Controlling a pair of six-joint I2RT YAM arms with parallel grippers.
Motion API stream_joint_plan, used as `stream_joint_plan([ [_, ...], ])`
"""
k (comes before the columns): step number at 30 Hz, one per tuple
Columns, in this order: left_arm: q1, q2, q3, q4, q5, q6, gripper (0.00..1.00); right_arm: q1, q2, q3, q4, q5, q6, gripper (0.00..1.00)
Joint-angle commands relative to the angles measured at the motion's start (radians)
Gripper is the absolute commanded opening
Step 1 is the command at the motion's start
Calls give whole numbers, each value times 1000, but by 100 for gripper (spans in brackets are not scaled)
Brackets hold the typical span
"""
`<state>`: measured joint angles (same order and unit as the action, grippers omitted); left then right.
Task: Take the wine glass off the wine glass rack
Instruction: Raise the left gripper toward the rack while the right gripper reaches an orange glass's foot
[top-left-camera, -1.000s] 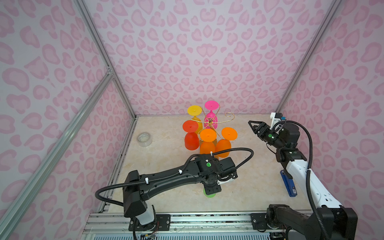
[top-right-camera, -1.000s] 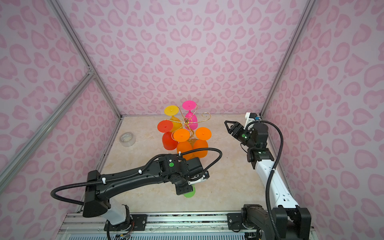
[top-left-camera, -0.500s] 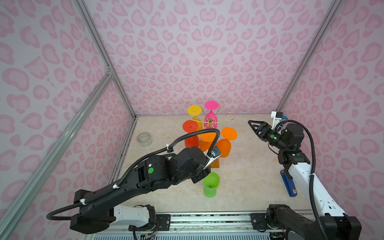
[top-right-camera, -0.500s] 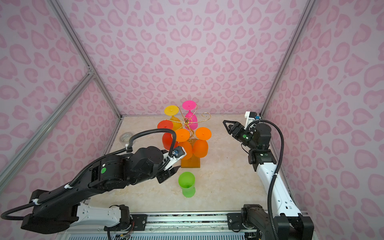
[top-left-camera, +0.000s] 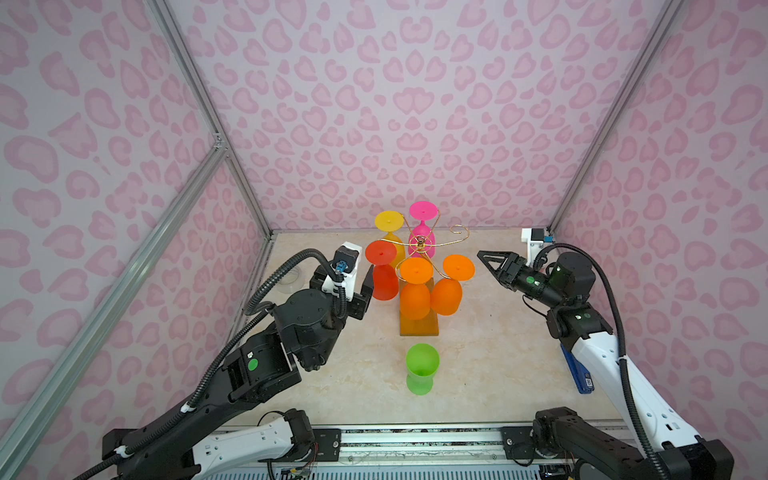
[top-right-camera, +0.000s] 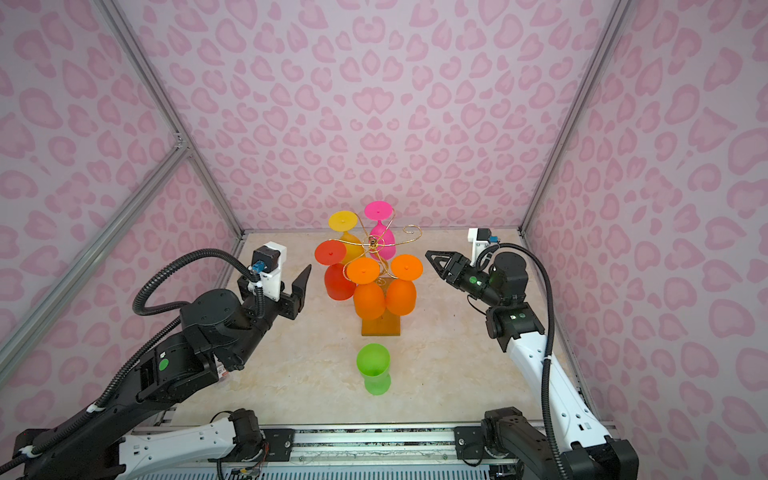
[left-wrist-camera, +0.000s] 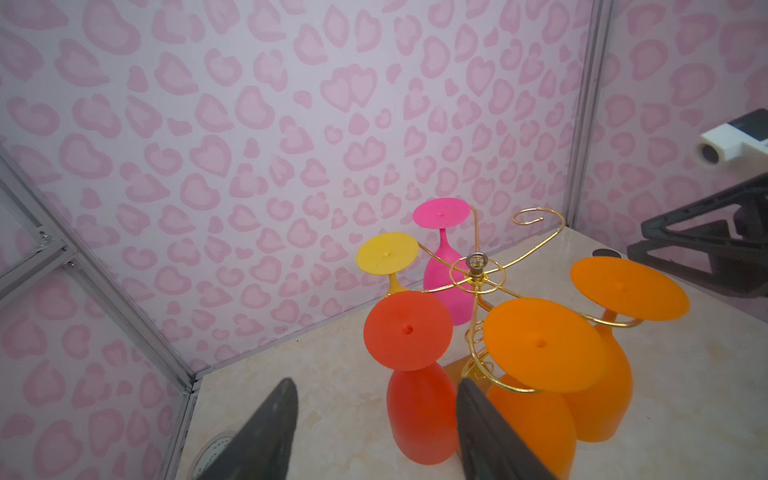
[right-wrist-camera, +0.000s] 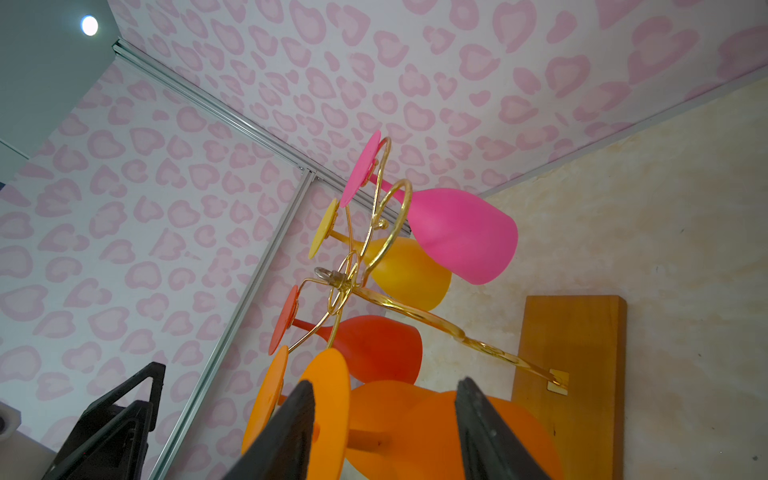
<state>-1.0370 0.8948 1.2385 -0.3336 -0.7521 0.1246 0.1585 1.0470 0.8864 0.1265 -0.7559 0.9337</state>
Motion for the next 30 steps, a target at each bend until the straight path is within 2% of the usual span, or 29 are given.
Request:
stream_joint_plan([
  [1,34,-11,-7,89,23,14,63,10,-3,4,19,-29,22,54],
  [12,71,5,-18,66,63,1,64,94,5,39,-46,-48,-29,46],
  [30,91,24,-14,64,86,-3,64,99,-5,16,-33,-51,-15,21],
])
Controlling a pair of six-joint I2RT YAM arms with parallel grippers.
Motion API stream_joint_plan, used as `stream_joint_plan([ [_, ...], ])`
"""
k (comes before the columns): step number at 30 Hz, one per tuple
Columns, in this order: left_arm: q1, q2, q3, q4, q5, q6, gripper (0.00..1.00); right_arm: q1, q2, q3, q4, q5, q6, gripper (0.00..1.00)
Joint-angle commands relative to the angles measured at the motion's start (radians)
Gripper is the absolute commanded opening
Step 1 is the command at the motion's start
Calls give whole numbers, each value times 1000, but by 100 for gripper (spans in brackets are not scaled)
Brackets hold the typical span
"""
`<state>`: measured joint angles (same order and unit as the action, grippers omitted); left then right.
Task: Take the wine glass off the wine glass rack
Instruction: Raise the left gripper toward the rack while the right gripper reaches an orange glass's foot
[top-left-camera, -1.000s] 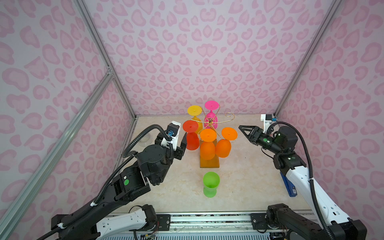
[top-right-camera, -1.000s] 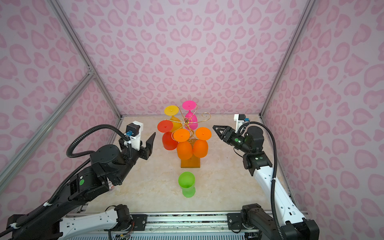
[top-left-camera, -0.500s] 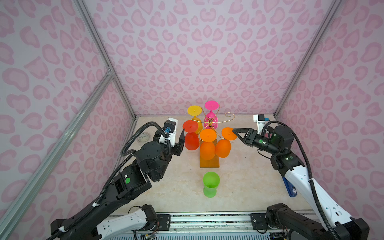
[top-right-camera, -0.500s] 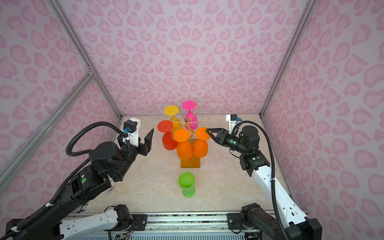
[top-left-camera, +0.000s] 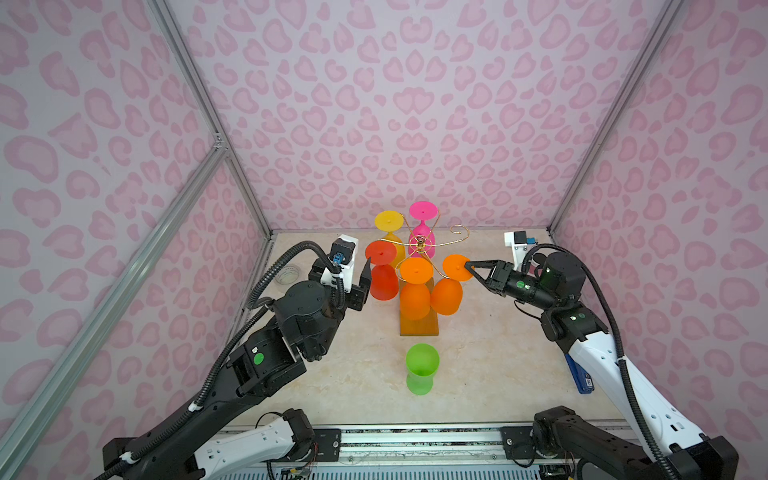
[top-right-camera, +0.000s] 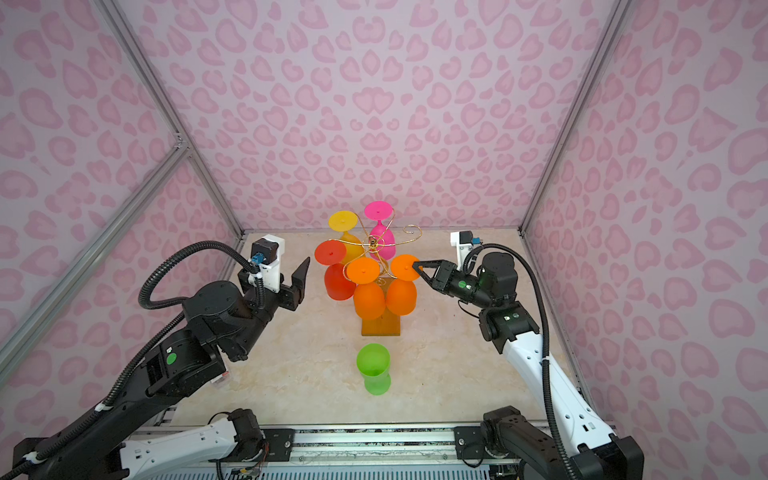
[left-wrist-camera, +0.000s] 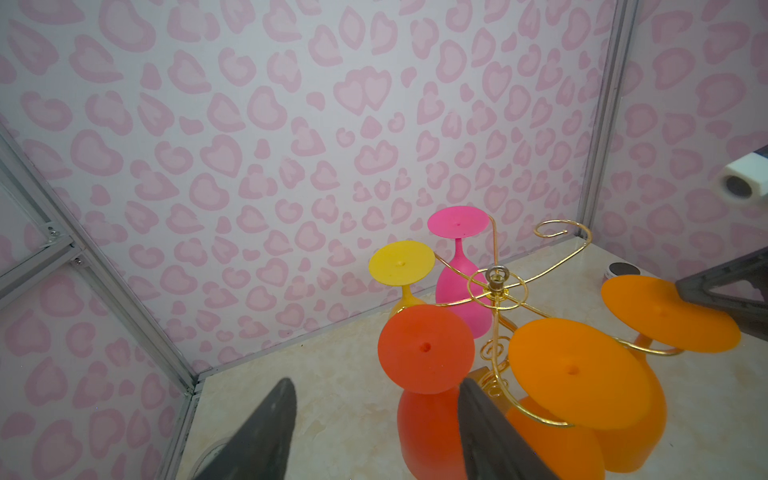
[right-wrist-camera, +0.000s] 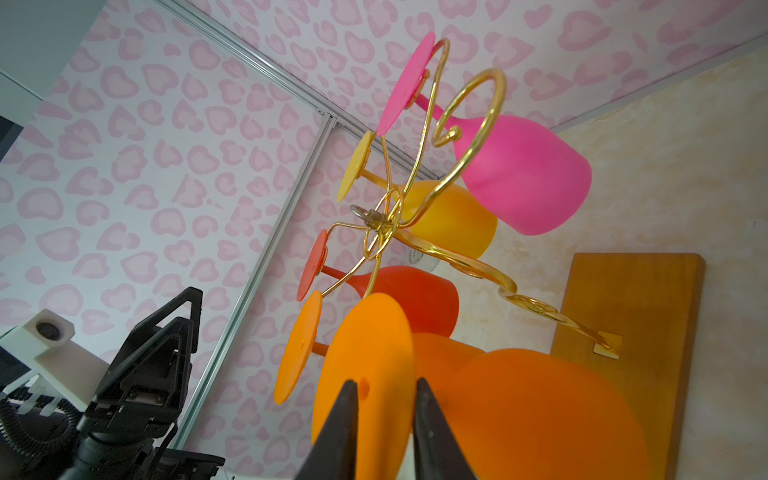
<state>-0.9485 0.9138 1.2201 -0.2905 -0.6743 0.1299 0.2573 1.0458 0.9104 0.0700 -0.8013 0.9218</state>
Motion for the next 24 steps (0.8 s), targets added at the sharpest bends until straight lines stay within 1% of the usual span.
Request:
stream_joint_plan([
  [1,4,7,3,19,8,-10,64,2,-5,-8,25,-7,0,20],
  [4,4,9,2,17,10,-12,64,2,-11,-9,28,-9,9,16],
  [12,5,9,4,14,14,-15,64,-2,-23,-14,45,-11,34,9],
  [15,5,10,2,13,16,-16,64,-7,-20,-31,102,-27,83,6],
  [20,8,11,2,10,18,-19,64,-14,0,-63,249,-76,206,0],
  [24,8,13,2,10,18,-24,64,-17,7,-67,299,-97,256,0],
])
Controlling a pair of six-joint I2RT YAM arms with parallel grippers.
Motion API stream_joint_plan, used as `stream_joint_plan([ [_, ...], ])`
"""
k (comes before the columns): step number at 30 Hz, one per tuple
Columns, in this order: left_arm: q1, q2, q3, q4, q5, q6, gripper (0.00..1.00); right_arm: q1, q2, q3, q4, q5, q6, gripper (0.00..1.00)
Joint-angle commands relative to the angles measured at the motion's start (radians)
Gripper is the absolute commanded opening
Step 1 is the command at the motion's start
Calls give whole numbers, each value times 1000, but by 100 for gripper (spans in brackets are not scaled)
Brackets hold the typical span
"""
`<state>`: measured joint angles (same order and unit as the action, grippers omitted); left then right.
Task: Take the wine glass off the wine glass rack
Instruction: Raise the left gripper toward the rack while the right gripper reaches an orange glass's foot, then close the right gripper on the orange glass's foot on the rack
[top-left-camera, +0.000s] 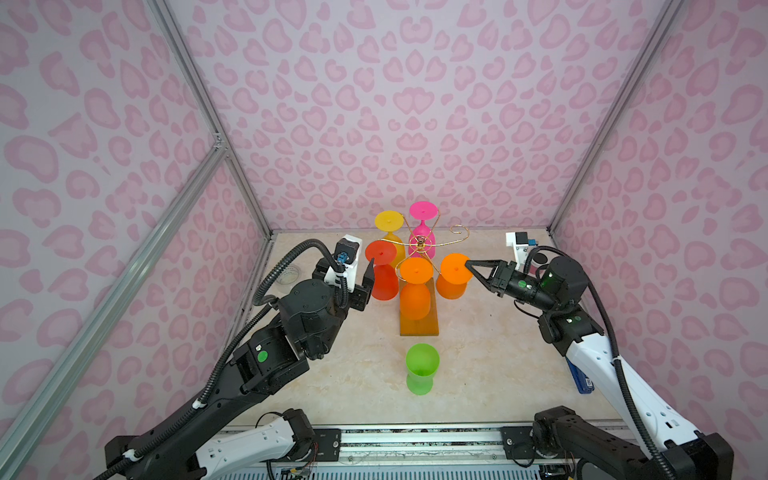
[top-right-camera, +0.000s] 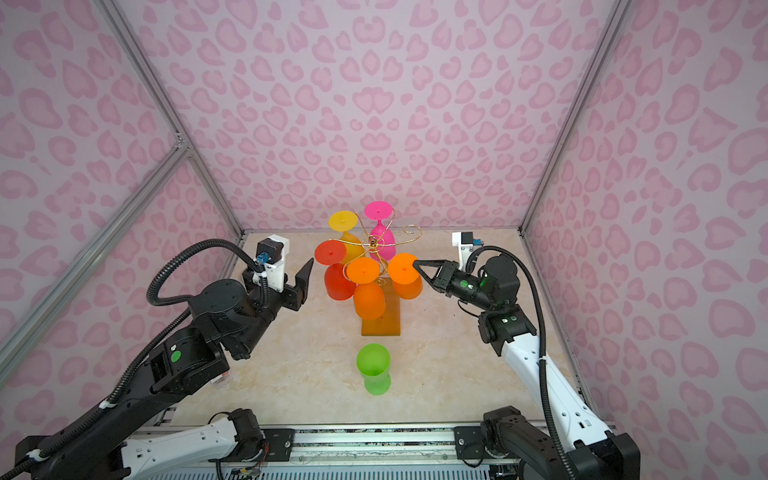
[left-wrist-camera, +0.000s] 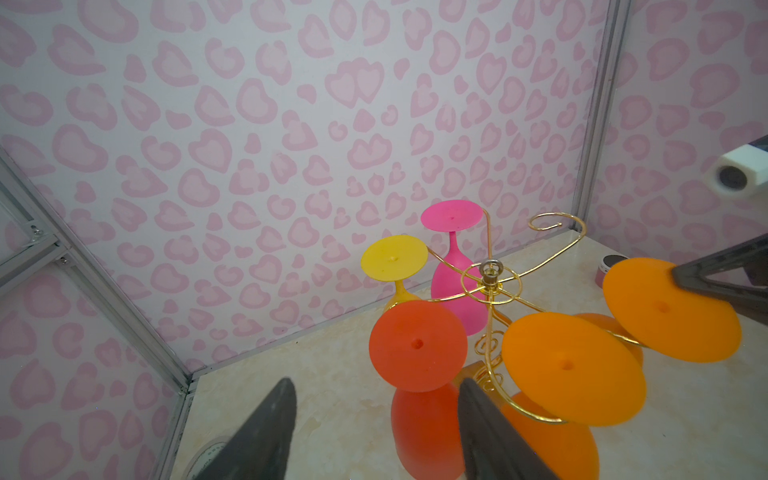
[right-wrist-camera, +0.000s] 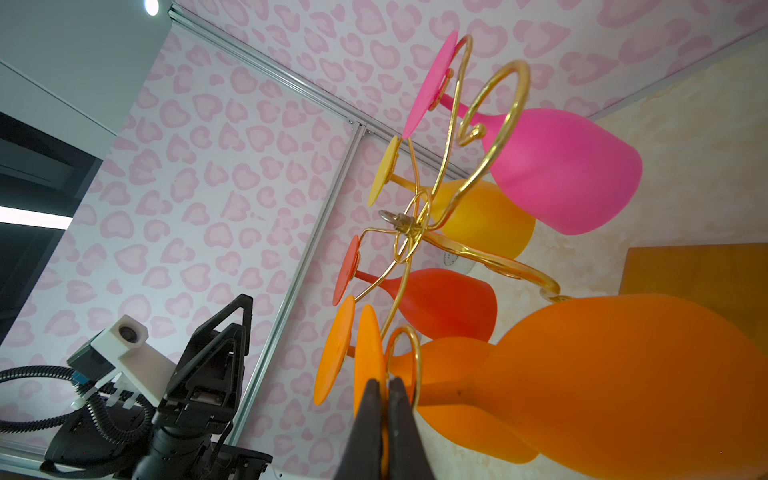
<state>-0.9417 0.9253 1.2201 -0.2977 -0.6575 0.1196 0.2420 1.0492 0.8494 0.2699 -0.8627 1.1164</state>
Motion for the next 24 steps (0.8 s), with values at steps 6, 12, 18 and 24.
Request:
stream_joint_plan([
  [6,4,4,7,18,5,-15,65,-6,-1,-4,130,-53,105,0],
  [12,6,7,12,17,5,-15,67,-5,-8,9,70,-60,82,0],
  [18,11,15,15,20,7,-18,77,2,-11,12,27,-67,61,0],
  [24,15,25,15,23,5,-23,84,35,-6,12,28,-52,57,0],
])
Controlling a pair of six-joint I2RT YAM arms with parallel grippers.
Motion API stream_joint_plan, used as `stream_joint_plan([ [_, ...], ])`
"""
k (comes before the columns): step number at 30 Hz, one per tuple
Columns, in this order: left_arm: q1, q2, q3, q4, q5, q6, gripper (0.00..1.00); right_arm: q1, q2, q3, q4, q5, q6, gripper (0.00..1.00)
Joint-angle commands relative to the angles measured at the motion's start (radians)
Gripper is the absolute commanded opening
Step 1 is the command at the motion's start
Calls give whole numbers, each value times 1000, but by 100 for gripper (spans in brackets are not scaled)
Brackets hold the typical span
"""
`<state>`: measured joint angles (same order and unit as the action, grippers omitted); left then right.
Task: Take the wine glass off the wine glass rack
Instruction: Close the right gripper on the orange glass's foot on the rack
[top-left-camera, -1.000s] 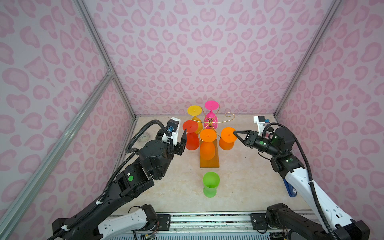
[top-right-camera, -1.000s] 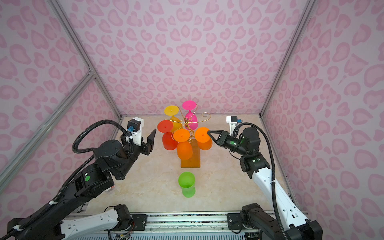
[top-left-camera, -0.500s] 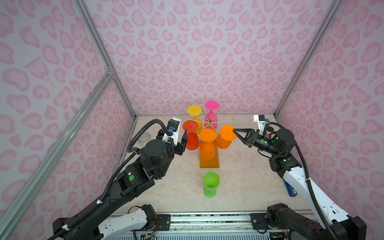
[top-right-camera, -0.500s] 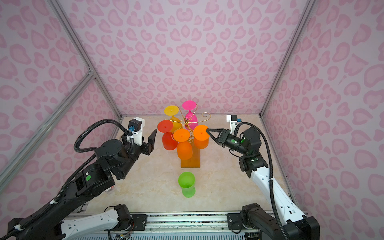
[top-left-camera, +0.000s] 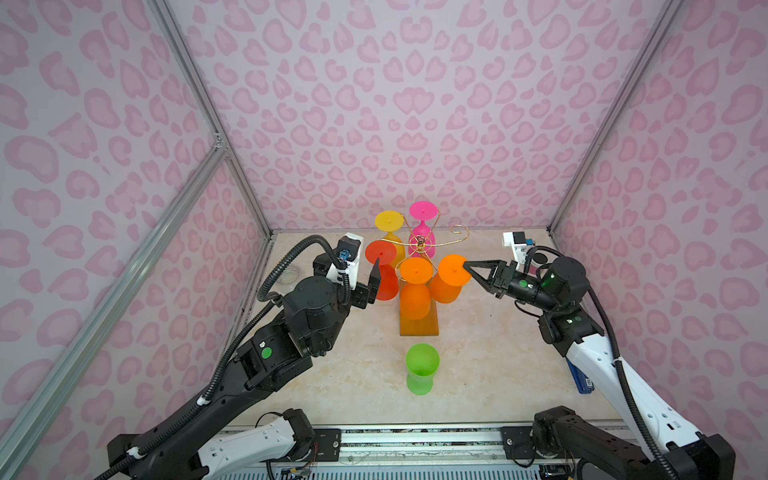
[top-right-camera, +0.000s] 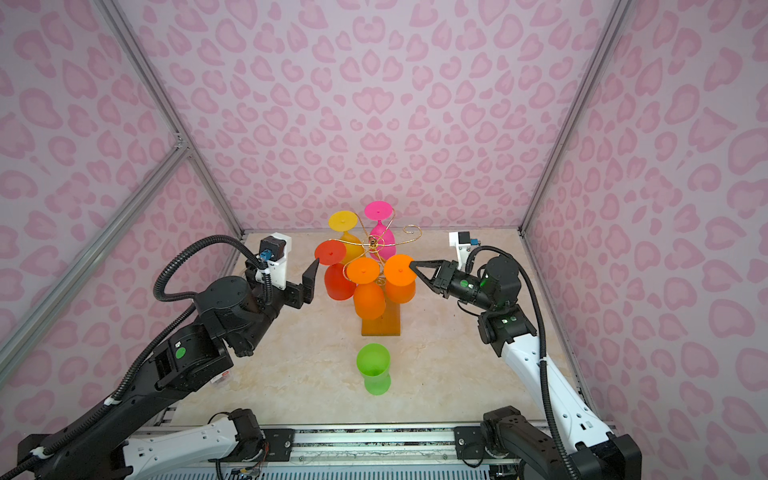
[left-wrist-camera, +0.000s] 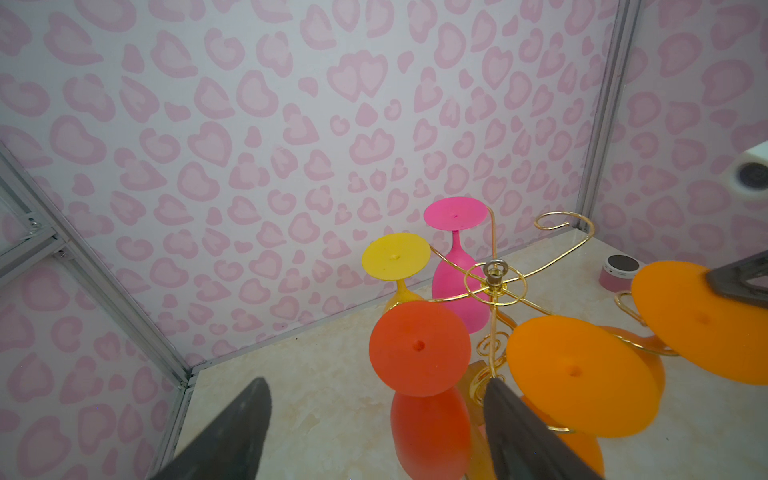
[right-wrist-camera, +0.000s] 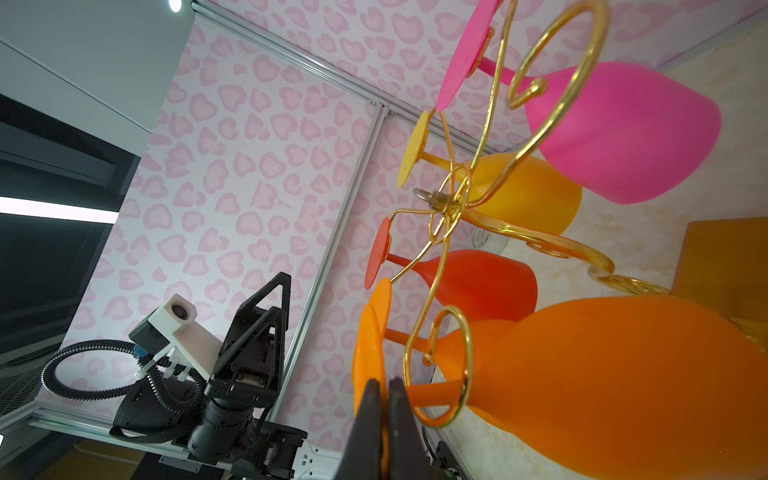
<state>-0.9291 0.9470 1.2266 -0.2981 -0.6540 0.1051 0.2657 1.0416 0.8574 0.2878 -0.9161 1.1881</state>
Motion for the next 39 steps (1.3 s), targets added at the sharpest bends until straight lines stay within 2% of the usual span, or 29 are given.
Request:
stream_joint_plan([
  [1,3,4,7,25,4,-8,85,15,3,4,13,6,-16,0],
  [13,4,1,-13,36,42,-20,99,26,46,43,40,35,-21,0],
  [39,6,-16,-45,35,51,-30,100,27,157,111,92,80,-17,0],
])
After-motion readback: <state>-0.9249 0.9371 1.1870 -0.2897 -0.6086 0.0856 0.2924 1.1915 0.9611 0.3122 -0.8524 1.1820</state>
